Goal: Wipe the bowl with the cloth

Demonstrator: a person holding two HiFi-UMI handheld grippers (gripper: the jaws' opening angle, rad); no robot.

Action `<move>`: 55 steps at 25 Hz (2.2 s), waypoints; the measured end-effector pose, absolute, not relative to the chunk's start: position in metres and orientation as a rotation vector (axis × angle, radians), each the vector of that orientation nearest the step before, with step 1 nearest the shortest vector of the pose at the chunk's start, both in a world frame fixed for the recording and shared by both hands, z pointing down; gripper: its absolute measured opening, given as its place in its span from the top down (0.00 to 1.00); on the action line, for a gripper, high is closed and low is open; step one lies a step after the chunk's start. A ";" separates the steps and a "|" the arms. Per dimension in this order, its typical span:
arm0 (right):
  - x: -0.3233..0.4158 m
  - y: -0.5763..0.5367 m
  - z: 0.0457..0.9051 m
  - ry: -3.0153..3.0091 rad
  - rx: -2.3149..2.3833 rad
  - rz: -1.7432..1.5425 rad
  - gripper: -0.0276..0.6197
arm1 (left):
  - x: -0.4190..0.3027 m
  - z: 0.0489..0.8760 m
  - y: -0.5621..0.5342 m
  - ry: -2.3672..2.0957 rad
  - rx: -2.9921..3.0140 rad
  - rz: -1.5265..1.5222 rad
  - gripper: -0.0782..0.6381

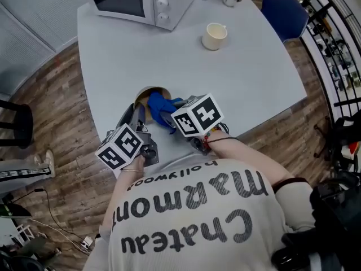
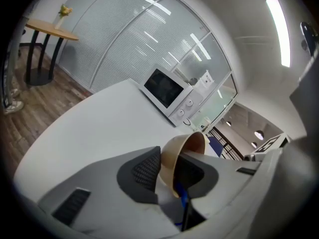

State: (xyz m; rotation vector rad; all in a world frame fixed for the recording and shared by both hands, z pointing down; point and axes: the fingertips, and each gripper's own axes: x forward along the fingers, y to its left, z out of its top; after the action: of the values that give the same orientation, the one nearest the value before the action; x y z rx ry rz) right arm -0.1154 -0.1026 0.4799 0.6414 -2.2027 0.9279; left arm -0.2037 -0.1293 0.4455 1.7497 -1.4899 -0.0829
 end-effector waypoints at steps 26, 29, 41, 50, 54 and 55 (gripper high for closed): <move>-0.054 -0.111 0.424 -2.385 0.974 0.774 0.86 | -0.143 0.468 -0.084 -1.269 1.960 0.286 0.79; -0.058 -0.118 0.392 -2.596 0.968 0.882 0.86 | -0.144 0.469 -0.082 -1.260 1.847 0.145 0.85; 0.110 -0.109 0.374 -2.661 1.274 1.082 0.86 | -0.135 0.513 -0.074 -1.425 1.314 0.025 0.81; 0.216 -0.086 0.389 -2.537 1.438 1.109 0.86 | -0.124 0.534 -0.096 -1.340 1.090 -0.244 0.76; 0.238 -0.077 0.392 -2.509 1.434 1.122 0.86 | -0.127 0.530 -0.103 -1.371 1.109 -0.365 0.72; 0.243 -0.074 0.392 -2.512 1.433 1.132 0.86 | -0.126 0.527 -0.103 -1.374 1.117 -0.416 0.67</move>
State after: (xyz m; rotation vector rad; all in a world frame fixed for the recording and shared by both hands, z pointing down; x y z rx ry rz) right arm 0.2432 -0.0743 0.3920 1.4326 -2.5125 1.1325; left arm -0.1263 -0.1035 0.5274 1.1168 -1.3742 -0.4163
